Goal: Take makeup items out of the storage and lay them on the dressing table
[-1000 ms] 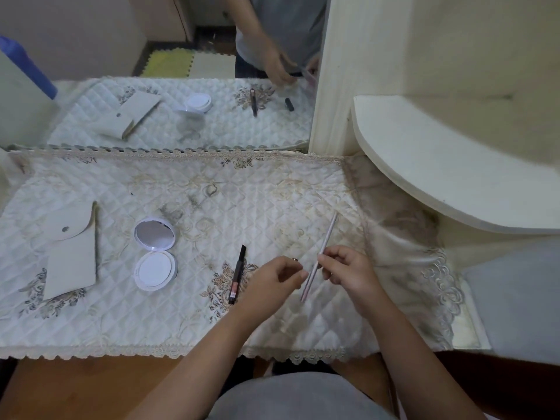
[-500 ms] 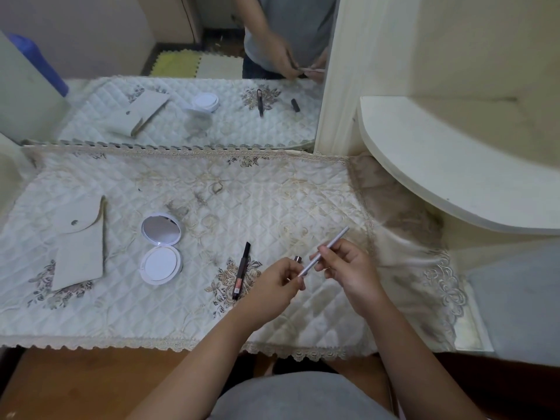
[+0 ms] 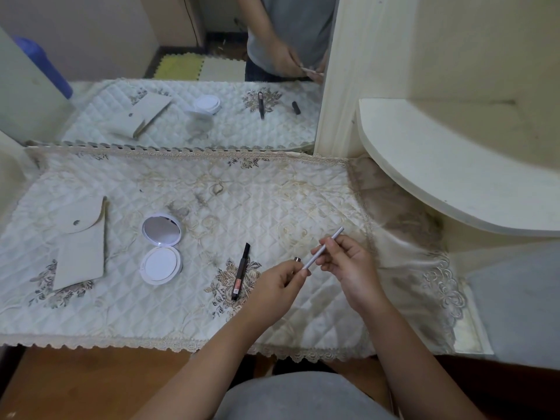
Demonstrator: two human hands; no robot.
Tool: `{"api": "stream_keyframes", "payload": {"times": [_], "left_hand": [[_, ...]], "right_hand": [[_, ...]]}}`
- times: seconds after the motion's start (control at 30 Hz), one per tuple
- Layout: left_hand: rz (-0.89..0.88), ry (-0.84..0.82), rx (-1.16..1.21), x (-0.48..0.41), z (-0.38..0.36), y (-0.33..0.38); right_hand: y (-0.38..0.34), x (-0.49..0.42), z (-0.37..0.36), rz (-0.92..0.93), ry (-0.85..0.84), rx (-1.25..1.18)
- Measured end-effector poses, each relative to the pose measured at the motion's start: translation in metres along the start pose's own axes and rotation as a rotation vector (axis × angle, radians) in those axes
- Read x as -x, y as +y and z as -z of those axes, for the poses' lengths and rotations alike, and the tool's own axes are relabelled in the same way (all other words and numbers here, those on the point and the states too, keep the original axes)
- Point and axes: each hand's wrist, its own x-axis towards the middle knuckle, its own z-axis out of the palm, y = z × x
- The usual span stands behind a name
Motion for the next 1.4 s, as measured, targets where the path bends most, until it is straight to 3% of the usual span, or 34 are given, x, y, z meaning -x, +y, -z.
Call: {"api": "stream_keyframes", "payload": {"times": [0.33,0.5,0.6,0.87,1.03,1.27,1.4], "left_hand": [[0.121,-0.113,-0.065,-0.003,0.008,-0.003],[0.213,0.017,-0.017,-0.006,0.014,-0.005],[0.228,0.11,0.036,-0.008,0.019,-0.009],[0.268,0.207,0.254,-0.011,0.023,-0.01],[0.293,0.275,0.271,-0.012,0.02,-0.008],[0.266,0.175,0.217,-0.019,0.013,-0.002],[0.279,0.12,0.219,-0.02,0.01,-0.001]], "right_hand": [[0.0,-0.007,0.02,-0.054,0.145,-0.118],[-0.003,-0.008,0.036,-0.016,0.275,-0.325],[-0.002,-0.005,0.042,0.043,0.235,-0.327],[0.003,0.008,0.043,0.104,-0.027,0.186],[0.021,0.007,0.047,0.002,0.011,0.381],[0.04,0.005,0.043,-0.124,0.092,0.656],[0.049,0.004,0.033,-0.244,0.137,0.603]]}}
